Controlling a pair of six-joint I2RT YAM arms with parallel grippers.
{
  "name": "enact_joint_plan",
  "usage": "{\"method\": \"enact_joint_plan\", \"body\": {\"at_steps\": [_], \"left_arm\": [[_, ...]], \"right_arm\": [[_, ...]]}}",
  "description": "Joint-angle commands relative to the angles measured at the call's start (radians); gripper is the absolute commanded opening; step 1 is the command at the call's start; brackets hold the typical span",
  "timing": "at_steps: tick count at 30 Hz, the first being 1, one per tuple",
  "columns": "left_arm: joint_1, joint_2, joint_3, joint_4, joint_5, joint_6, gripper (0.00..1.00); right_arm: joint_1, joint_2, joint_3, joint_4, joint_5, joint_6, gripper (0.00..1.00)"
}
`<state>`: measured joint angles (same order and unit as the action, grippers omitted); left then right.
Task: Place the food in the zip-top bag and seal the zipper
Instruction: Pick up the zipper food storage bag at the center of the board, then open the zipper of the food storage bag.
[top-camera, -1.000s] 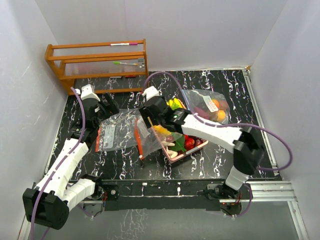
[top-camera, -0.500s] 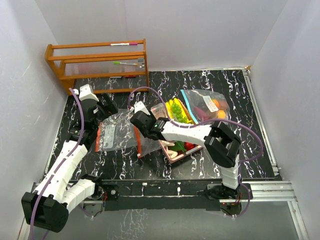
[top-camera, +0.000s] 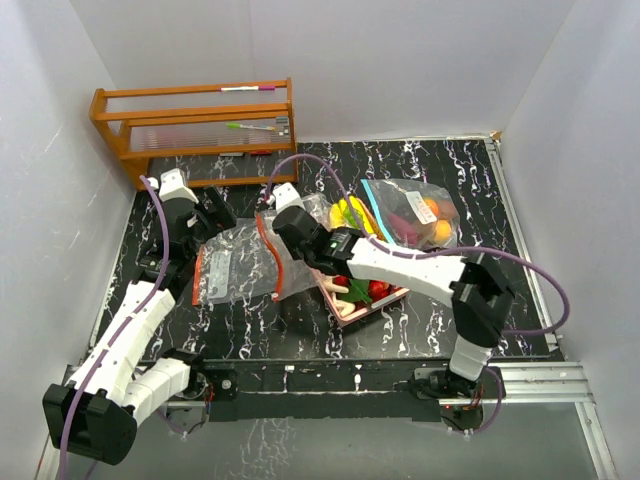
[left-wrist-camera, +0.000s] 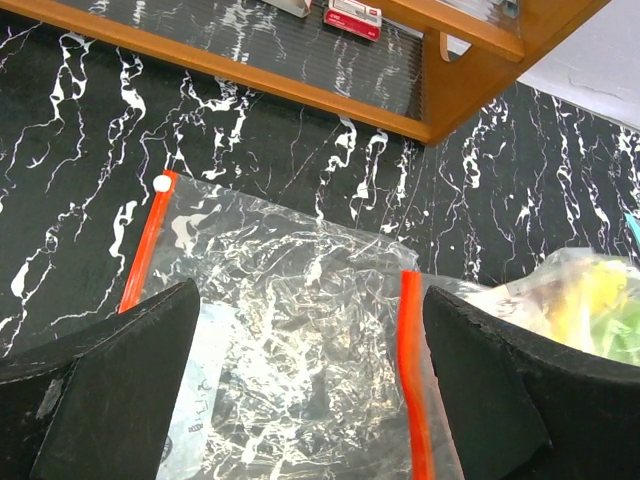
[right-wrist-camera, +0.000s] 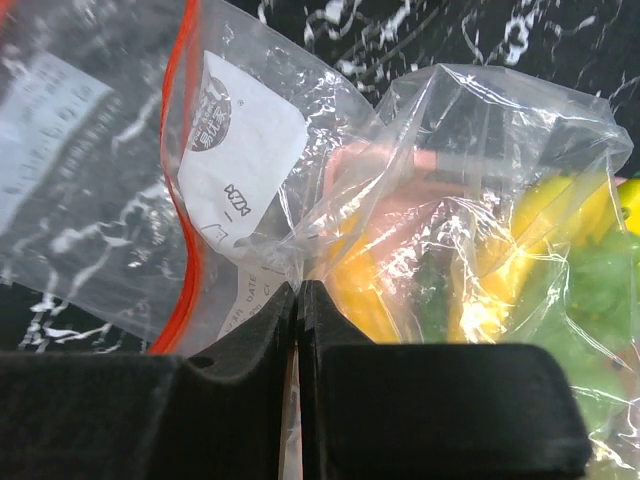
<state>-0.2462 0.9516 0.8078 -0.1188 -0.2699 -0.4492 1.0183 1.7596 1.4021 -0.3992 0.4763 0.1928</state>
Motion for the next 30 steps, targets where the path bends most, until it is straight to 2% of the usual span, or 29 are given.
{"method": "enact_joint_plan", "body": {"at_steps": [1,4,7,11,15,17,19,20,23,27,30], "left_arm": [[-0.007,-0.021,0.027,-0.013,0.002,0.014,0.92],[-0.007,-0.023,0.037,-0.017,0.024,0.012,0.93],[-0.007,-0.019,0.077,-0.016,0.078,0.0,0.94],[-0.007,-0.007,0.114,0.085,0.316,-0.05,0.97],[-0.006,-0.008,0.067,0.33,0.611,-0.203,0.97],[-0.006,-0.003,0.017,0.502,0.688,-0.317,0.88],[-0.005,0.02,-0.04,0.688,0.734,-0.449,0.79],[-0.005,0.046,-0.068,0.829,0.761,-0.525,0.77],[-0.006,0.103,-0.112,1.034,0.796,-0.677,0.75],[-0.023,0.117,-0.141,1.178,0.801,-0.73,0.77],[-0.062,0.138,-0.161,1.361,0.817,-0.749,0.78]], "right_arm": [[-0.027,-0.114,0.016,0.076,-0.072,-0.008,0.08],[-0.108,-0.215,-0.014,0.097,-0.128,0.008,0.08],[-0.271,-0.339,-0.052,0.121,-0.309,0.041,0.08],[-0.51,-0.466,-0.098,0.176,-0.625,0.087,0.08],[-0.619,-0.504,-0.074,0.174,-0.854,0.121,0.08],[-0.639,-0.523,-0.07,0.179,-0.92,0.14,0.08],[-0.651,-0.544,-0.076,0.193,-0.971,0.161,0.07],[-0.658,-0.555,-0.083,0.206,-1.007,0.176,0.08],[-0.678,-0.579,-0.105,0.256,-1.082,0.221,0.08],[-0.694,-0.588,-0.136,0.344,-1.169,0.295,0.08],[-0.696,-0.575,-0.158,0.422,-1.216,0.367,0.08]]}}
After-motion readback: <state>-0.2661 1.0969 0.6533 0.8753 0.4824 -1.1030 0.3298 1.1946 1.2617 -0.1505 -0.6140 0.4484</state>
